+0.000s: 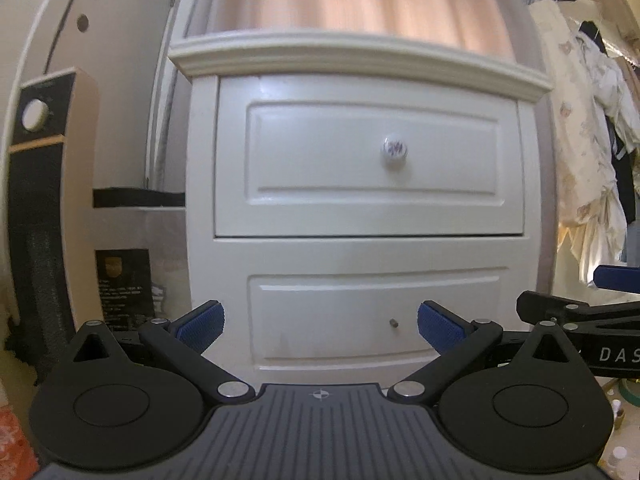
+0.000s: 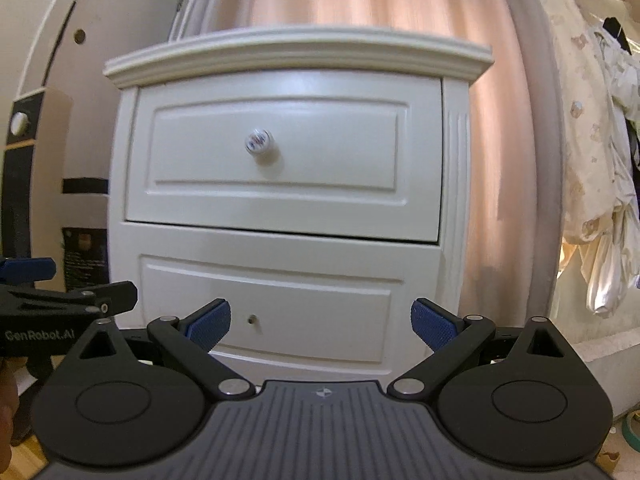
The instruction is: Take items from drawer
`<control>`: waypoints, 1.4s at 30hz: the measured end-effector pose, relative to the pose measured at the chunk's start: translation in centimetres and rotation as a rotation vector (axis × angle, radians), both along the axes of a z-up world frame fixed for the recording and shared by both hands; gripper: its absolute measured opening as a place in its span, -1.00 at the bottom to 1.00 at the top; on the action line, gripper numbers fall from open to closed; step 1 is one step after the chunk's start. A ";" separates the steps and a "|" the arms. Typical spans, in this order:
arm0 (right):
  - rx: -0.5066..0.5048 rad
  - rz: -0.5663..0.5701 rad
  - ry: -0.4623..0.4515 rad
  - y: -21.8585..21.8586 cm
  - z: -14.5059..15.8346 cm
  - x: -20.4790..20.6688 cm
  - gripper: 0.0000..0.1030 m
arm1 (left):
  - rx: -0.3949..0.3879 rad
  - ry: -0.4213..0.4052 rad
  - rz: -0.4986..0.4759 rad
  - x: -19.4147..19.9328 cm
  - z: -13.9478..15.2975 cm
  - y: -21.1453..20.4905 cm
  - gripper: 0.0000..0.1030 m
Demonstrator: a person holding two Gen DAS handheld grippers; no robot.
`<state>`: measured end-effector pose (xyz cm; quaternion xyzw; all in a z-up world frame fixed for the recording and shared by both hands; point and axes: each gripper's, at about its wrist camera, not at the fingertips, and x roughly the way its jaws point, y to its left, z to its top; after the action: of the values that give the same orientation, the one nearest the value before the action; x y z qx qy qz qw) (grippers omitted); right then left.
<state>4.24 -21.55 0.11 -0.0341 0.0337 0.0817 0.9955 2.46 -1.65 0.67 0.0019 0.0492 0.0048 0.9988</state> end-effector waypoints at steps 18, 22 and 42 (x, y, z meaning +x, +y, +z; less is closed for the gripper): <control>0.026 -0.007 -0.082 0.4 0.4 -9.4 1.00 | 0.008 -0.040 -0.012 -8.8 0.4 0.8 1.00; 0.027 -0.011 -0.098 0.8 0.5 -10.9 1.00 | 0.013 -0.049 -0.008 -9.8 0.6 1.0 1.00; 0.048 -0.017 -0.098 0.5 0.3 -12.9 1.00 | 0.008 -0.024 -0.007 -10.0 0.4 1.0 1.00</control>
<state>-8.62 -21.10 0.40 -0.0140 -0.0167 0.0724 0.9971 -7.52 -0.69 1.07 0.0062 0.0374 0.0018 0.9993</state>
